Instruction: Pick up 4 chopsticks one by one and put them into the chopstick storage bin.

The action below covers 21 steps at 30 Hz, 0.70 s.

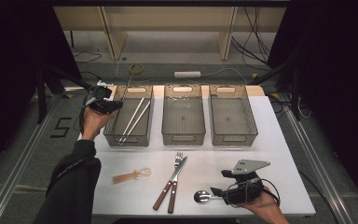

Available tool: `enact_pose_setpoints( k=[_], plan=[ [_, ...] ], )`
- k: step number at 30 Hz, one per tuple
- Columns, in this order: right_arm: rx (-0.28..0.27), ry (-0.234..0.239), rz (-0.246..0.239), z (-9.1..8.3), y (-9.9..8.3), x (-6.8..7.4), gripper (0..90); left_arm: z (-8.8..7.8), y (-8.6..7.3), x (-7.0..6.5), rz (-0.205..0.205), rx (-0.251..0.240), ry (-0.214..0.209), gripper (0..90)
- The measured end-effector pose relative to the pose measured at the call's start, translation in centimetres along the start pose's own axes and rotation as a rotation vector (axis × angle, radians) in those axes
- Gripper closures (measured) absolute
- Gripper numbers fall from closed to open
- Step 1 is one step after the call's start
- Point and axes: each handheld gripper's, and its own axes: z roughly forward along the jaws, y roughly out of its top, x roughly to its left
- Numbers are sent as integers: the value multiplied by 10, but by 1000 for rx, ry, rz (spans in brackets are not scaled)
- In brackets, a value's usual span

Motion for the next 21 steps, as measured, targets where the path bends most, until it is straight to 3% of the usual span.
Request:
enact_pose_setpoints(
  k=[14, 21],
  plan=[
    [2, 0, 0, 0, -1, 0, 270, 14, -14, 5, -43, 10, 11, 851],
    [3, 2, -1, 0, 0, 1, 270, 18, -17, 6, -42, 26, 23, 846]
  ],
)
